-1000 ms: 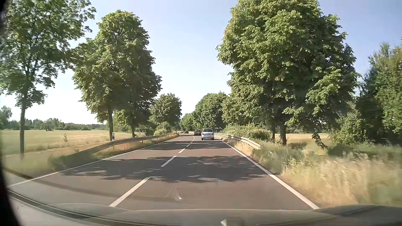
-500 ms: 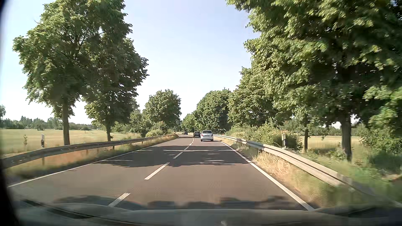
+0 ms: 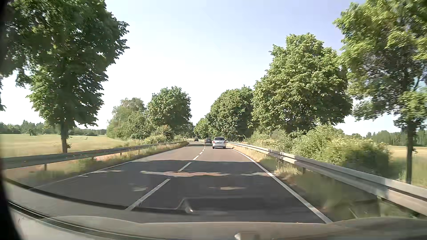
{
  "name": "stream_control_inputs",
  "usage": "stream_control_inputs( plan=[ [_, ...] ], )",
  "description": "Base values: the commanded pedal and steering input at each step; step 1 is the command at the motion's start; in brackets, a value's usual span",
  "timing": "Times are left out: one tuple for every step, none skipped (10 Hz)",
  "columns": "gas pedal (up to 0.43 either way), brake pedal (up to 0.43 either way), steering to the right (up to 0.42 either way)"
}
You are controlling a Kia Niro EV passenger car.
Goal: Follow the waypoints while adhering to traffic rules and regulations
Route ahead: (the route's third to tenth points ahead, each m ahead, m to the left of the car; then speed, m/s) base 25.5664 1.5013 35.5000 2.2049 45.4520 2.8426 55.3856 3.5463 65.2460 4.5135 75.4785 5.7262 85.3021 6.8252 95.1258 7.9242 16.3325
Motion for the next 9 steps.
stream_control_inputs(
  plan=[
    [0.118, 0.018, -0.008],
    [0.118, 0.018, -0.008],
    [0.118, 0.018, -0.008],
    [0.118, 0.018, -0.008],
    [0.118, 0.018, -0.008],
    [0.118, 0.018, -0.008],
    [0.118, 0.018, -0.008],
    [0.118, 0.018, -0.008],
    [0.118, 0.018, -0.008]
  ],
)
